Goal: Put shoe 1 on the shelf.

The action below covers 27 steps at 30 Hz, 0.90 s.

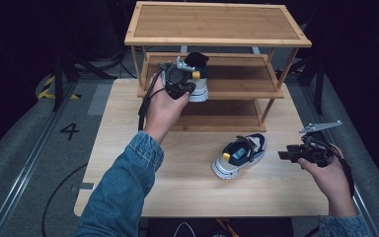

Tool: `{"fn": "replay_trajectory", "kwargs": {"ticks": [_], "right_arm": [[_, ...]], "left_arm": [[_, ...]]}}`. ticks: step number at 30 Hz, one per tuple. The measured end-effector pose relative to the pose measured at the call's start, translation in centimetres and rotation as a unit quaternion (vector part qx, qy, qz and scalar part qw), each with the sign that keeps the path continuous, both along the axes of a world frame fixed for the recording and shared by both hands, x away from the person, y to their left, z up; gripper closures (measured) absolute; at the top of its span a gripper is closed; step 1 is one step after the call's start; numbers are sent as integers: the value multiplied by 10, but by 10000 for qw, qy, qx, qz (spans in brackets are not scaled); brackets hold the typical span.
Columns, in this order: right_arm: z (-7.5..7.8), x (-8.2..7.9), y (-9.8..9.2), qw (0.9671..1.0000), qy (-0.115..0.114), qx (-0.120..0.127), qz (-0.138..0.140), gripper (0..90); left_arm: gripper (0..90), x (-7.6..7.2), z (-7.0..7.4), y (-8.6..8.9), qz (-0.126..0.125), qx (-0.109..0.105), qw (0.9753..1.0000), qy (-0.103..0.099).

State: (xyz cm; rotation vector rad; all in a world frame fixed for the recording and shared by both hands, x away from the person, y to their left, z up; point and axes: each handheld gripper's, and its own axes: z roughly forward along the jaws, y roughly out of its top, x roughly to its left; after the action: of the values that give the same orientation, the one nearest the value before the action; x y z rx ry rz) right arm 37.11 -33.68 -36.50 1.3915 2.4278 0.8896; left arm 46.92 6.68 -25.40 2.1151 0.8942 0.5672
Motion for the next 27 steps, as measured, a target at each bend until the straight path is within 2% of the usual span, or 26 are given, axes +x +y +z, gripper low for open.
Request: {"fn": "replay_trajectory", "kwargs": {"ticks": [1,8,14,17,20,22,24,27], "right_arm": [[0,0,0,10000,-20,2,-5,518],[1,0,0,10000,-21,8,30,518],[0,0,0,10000,-4,19,33,518],[0,0,0,10000,-4,23,32,518],[0,0,0,10000,-6,19,34,518],[0,0,0,10000,-16,15,50,518],[1,0,0,10000,-14,34,49,517],[1,0,1,10000,-1,24,65,517]], "left_arm": [[870,3,-1,0,5,57,10000,-34],[803,22,-8,-4,28,44,9999,-146],[798,31,-10,-7,31,-208,9997,-84],[793,34,-11,-8,13,-185,9998,-89],[771,36,-12,-9,1,-273,9996,-95],[711,36,-12,-9,-23,-281,9996,-88],[606,29,-10,-11,0,-197,9997,-117],[534,22,-8,-10,-38,-151,9998,-109]]}}
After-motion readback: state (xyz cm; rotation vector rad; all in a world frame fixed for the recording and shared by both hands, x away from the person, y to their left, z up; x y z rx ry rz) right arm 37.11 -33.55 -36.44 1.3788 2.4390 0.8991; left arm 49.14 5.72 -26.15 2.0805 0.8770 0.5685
